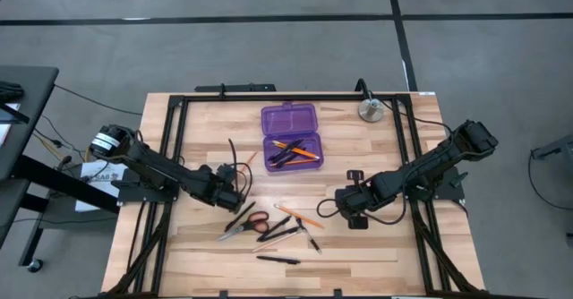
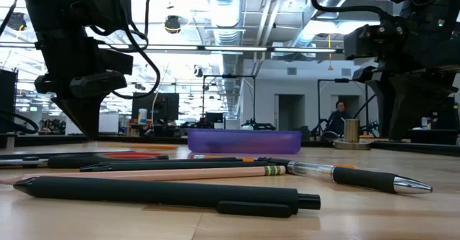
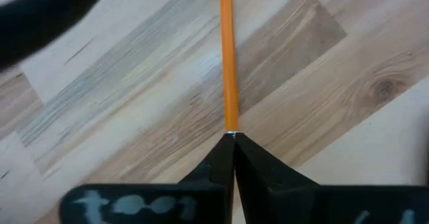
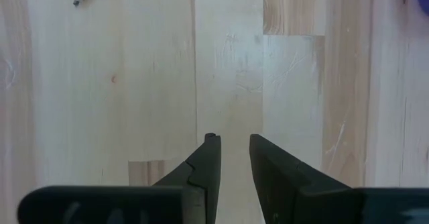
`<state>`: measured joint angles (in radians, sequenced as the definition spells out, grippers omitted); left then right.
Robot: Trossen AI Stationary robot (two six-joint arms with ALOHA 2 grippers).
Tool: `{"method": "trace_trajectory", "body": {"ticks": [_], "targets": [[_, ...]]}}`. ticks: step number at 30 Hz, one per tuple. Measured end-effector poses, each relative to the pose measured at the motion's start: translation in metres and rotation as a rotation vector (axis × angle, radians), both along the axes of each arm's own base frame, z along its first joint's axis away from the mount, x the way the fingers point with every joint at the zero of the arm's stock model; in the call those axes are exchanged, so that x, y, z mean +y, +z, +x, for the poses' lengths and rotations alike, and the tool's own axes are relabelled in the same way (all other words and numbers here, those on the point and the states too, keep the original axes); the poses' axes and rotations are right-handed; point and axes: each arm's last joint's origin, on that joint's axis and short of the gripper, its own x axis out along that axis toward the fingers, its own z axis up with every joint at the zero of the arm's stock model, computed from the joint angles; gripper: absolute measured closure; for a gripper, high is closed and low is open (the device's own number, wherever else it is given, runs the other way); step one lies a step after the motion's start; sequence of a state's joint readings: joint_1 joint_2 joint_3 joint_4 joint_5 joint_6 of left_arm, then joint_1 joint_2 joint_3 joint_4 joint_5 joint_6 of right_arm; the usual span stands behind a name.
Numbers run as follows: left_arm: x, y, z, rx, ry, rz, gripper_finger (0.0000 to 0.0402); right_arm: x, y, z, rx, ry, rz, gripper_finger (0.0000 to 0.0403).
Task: Pick & place school supplies into a supply box
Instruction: Put the yellow pencil into the purple supply box
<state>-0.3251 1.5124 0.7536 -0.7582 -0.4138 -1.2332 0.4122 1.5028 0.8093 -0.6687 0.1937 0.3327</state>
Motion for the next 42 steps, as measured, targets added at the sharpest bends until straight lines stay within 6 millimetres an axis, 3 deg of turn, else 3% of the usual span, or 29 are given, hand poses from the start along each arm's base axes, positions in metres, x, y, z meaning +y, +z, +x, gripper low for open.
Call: {"method": "trace_trajectory", "body": {"ticks": [23,31,42], "targets": [[-0.002,0.0,0.002,-0.002,-0.047,-0.01,0.0398,0.0,0.0,0.0,0.006,0.002,0.007,0.0327],[-0.004,0.002,0.015,-0.086,-0.142,-0.063,0.0349,0.0,0.0,0.0,0.006,0.001,0.007,0.0327],[0.012,0.001,0.011,-0.001,-0.091,-0.088,0.0285,0.0,0.0,0.0,0.006,0.001,0.007,0.0327]]}}
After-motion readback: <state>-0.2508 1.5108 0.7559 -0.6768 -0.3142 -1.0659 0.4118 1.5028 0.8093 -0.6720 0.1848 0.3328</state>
